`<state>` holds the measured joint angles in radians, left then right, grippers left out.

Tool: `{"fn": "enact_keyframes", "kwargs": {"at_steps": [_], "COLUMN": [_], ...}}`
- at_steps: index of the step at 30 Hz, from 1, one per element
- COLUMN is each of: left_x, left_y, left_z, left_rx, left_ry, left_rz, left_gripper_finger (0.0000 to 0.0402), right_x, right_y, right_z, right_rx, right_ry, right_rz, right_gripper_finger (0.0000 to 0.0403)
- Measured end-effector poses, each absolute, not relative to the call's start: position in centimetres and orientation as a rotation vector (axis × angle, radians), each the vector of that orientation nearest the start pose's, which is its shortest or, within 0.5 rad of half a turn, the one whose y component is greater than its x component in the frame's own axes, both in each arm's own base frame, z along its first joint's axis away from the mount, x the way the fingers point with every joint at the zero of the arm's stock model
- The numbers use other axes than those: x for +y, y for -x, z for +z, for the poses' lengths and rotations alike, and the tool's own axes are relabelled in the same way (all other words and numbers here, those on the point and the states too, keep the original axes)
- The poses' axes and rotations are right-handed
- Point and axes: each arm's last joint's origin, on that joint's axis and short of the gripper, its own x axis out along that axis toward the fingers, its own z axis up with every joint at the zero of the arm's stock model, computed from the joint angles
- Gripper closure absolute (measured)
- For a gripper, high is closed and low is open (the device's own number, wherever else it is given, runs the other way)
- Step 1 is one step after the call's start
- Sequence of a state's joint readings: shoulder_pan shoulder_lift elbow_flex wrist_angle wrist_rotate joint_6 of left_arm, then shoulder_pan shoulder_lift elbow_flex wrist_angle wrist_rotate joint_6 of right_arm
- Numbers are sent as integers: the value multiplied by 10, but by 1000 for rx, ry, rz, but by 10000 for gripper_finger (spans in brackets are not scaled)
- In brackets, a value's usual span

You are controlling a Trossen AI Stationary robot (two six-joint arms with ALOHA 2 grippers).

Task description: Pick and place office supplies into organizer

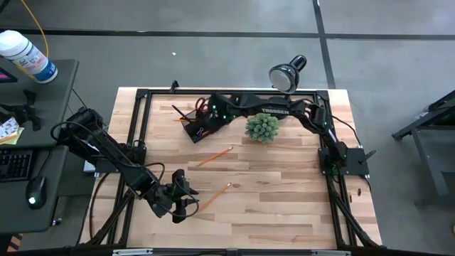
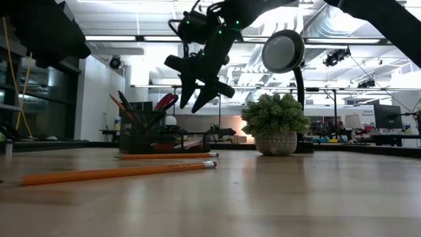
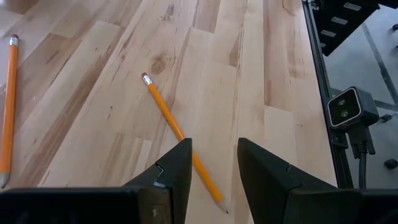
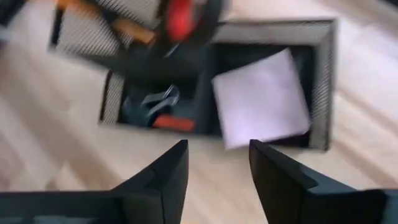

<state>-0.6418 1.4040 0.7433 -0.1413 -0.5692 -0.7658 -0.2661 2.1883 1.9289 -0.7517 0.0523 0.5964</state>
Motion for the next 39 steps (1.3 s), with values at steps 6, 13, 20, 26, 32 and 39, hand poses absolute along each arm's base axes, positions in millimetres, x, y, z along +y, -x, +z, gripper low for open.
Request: {"fn": "enact_keyframes", "kwargs": {"at_steps": [6, 13, 20, 26, 32, 39], "left_x": [-150, -150, -149, -148, -143, -130], "left_y": [-226, -226, -226, -225, -229, -248], "left_z": [194, 195, 195, 193, 192, 197], "left_rx": [644, 639, 616, 632, 612, 513], "left_ry": [283, 293, 290, 330, 412, 460], "left_rz": [171, 159, 206, 237, 291, 308], "left_gripper_finger": [284, 284, 284, 284, 284, 284], "right_x": [-80, 7, 81, 130, 166, 188], "right_y": [-459, -432, -406, -382, -370, -364], "right_z": [234, 259, 258, 254, 254, 255], "right_rx": [1059, 1285, 1461, 1543, 1483, 1383], "right_ry": [-526, -336, -90, 111, 189, 183], "right_rz": [-320, 104, 98, 58, 11, -93], "right_gripper_finger": [264, 280, 285, 286, 286, 286]}}
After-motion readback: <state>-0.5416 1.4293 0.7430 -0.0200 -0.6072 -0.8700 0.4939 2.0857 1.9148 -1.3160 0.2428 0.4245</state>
